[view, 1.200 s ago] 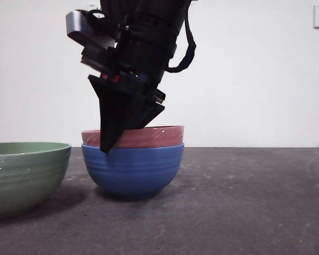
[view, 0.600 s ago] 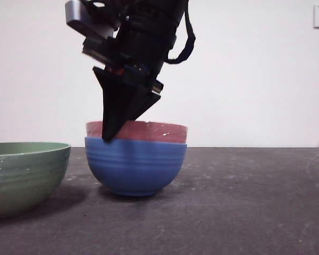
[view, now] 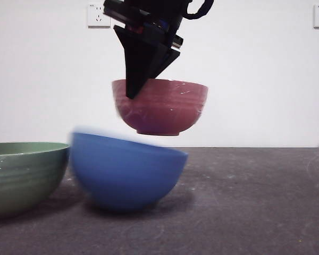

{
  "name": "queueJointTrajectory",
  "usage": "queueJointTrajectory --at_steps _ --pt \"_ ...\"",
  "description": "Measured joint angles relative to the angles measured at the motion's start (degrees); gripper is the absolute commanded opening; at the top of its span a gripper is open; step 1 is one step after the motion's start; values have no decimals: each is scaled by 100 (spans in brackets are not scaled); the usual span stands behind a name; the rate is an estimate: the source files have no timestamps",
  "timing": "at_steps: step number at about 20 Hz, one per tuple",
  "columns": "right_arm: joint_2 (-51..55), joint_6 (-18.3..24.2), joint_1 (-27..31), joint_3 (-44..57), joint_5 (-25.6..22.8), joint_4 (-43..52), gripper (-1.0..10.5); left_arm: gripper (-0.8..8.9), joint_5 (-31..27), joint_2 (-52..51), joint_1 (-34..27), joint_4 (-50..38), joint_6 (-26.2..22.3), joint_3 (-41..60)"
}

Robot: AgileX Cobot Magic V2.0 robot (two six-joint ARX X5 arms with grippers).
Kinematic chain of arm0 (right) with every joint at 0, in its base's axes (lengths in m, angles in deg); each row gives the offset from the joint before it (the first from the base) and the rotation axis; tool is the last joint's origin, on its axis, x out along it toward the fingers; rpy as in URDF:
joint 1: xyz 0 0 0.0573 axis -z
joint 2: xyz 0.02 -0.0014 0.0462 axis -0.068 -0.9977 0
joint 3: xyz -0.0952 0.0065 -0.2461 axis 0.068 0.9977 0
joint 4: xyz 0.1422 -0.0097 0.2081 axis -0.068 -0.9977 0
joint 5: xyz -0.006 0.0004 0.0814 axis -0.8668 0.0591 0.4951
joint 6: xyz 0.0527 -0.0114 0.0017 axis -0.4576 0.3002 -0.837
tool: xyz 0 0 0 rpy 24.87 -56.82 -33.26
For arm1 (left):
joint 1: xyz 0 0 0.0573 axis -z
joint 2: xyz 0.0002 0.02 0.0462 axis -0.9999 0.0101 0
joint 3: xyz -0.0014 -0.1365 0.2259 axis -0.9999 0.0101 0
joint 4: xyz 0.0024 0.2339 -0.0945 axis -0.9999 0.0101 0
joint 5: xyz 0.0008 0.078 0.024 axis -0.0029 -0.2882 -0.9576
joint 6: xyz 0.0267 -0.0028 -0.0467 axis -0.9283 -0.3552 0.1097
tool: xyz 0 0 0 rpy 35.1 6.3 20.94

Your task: Pick up the green bowl on the top,put the green bowl on the left,pick up the red bowl in the middle,put the red bowl on the right

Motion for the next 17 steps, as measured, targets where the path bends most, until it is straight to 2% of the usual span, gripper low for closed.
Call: queueJointTrajectory --at_steps 4,8,12,14,17 --pt "55 -160 -2 0 -229 -20 -10 301 0 0 0 -2 0 0" --pt "291 -459 9 0 -1215 -472 -12 301 0 0 0 -120 0 0" --pt "728 -887 310 269 -1259 -953 -12 301 2 0 0 -201 0 0" --pt "1082 -1099 549 824 -1270 -767 -12 301 2 0 0 -245 0 0" --pt "1563 -1351 767 1943 -1268 17 -12 301 15 0 0 -308 0 0"
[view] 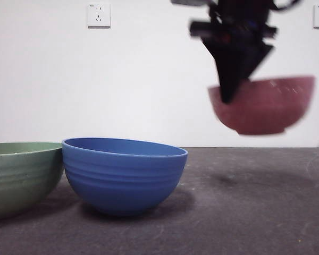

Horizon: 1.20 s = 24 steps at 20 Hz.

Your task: Pick up the green bowl on the top,put the green bowl on the left,pick up the red bowl in the middle,put the red bowl on the right

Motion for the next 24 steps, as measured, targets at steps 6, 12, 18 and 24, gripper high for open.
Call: queueJointTrajectory --at_steps 6,12,18,24 --pt "-70 -260 15 1355 737 1456 -6 301 251 0 0 -77 0 0" --pt "-153 -424 15 1355 750 1561 318 301 286 0 0 -79 0 0" --pt "693 -461 22 1357 647 1779 312 300 656 0 0 -549 0 0" --pt "2782 -118 839 1355 321 2221 -14 55 1375 9 0 -1401 -4 0"
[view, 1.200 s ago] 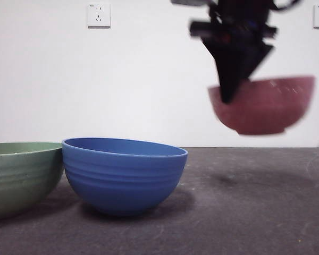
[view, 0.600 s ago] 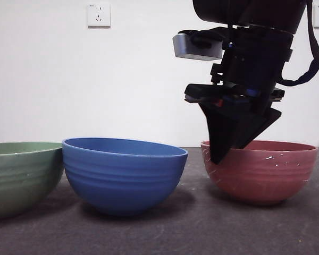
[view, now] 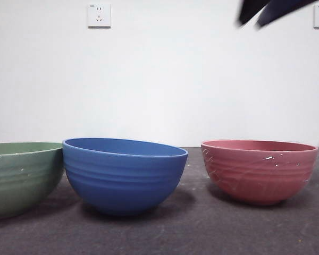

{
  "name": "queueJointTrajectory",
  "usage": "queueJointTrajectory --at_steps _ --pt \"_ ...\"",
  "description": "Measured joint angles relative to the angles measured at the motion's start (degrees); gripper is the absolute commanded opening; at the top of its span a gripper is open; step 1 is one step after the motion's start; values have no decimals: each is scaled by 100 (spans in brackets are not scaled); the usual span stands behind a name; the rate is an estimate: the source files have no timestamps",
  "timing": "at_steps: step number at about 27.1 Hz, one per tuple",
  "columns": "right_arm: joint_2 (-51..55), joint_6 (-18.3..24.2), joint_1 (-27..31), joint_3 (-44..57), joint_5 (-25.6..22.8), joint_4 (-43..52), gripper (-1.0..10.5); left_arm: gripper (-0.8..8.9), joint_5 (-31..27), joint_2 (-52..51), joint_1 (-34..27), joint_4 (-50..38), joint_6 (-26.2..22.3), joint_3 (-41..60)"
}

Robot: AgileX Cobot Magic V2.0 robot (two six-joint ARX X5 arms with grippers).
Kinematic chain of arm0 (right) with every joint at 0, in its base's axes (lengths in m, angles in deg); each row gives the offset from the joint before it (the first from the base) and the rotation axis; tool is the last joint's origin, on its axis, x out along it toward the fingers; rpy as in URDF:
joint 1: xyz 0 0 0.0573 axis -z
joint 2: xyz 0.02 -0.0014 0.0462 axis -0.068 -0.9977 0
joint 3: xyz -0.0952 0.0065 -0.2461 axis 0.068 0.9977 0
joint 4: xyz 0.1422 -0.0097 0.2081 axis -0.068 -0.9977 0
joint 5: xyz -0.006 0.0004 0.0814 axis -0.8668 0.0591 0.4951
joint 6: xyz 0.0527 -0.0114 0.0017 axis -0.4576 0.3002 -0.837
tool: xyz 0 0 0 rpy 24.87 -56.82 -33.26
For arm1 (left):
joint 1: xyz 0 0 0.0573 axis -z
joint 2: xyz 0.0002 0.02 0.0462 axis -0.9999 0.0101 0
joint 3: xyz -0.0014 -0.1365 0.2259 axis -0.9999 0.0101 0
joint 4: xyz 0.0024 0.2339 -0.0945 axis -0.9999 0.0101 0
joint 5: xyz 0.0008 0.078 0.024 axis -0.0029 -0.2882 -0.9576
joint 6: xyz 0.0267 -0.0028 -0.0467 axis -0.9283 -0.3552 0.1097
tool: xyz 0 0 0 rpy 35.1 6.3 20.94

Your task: Pick up the green bowl on the top,put the green bowl on the left,pick up the red bowl in the middle,put the red bowl on the right

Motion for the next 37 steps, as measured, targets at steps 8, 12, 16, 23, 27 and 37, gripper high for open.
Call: queueJointTrajectory --at_steps 8,12,16,23,27,37 --pt "1991 -275 1539 940 579 815 -12 -8 0 -514 0 -1016 -94 1032" --pt "2726 -466 1543 1768 579 1335 -12 -8 0 -931 0 -1530 -13 1665" --pt "2948 -560 1543 1967 577 1314 3 -3 0 -1088 0 -1613 61 1893" --pt "2929 -566 1543 1967 579 1298 3 -3 -35 -1049 0 -1637 116 1893" --pt "2929 -566 1543 1967 577 1298 3 -3 -39 -1049 0 -1637 116 1893" --pt "2931 -566 1543 1967 579 1298 3 -3 -212 -1403 33 -1462 57 1893"
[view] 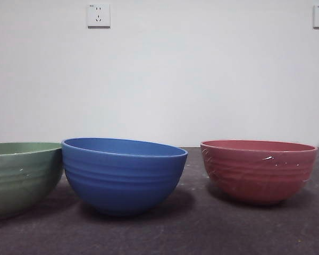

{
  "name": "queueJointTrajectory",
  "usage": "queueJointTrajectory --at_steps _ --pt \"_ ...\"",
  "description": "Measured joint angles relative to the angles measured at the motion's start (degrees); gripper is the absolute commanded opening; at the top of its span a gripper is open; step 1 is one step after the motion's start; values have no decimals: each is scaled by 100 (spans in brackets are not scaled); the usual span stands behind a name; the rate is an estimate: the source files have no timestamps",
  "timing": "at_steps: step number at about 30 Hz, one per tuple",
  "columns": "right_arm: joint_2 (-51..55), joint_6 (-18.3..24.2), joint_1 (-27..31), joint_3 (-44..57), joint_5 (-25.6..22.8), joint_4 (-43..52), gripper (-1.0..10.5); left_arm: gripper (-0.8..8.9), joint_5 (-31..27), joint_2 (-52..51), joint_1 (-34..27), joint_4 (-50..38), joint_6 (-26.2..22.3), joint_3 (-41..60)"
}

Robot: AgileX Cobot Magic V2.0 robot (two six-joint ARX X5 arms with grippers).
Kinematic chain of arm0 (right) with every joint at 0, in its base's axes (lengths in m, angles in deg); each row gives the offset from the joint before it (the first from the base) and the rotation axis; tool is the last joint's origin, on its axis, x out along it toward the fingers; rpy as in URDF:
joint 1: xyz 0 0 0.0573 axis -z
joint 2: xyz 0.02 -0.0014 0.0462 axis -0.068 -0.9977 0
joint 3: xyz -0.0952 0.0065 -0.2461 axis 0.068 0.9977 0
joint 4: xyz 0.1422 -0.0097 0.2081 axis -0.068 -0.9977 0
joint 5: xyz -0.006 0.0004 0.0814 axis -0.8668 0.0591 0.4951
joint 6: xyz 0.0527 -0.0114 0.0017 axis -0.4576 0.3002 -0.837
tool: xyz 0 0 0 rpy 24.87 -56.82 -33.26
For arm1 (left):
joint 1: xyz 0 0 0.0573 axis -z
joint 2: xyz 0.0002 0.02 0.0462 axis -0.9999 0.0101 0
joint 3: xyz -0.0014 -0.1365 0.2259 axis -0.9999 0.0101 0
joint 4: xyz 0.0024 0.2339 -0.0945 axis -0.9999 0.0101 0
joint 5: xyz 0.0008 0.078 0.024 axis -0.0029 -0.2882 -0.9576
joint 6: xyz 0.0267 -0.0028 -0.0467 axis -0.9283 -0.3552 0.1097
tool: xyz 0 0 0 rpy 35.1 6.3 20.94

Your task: Pick up the green bowl on the top,put the green bowl on the left,pick up the red bowl in the middle,put the red bowl on the right

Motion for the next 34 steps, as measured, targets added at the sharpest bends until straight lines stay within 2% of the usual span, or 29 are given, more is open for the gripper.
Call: queueJointTrajectory --at_steps 2,5,13,19,23,34 --pt "0 0 0 0 -2 0 3 -3 -179 -409 -15 184 -144 17" --pt "-2 0 0 0 -2 0 3 -3 -291 -1180 -173 2 -249 339" --pt "0 0 0 0 -2 0 3 -3 -577 -2535 -713 -1084 -334 2332" --pt "-4 0 0 0 -2 -2 3 -3 -579 -2581 -782 -1875 -321 3390" --pt "-4 0 0 0 0 -2 3 -3 -581 -2647 -817 -1910 -188 3735" --pt "-4 -2 0 0 -2 -216 3 -3 -581 -2653 -868 -1971 17 3829"
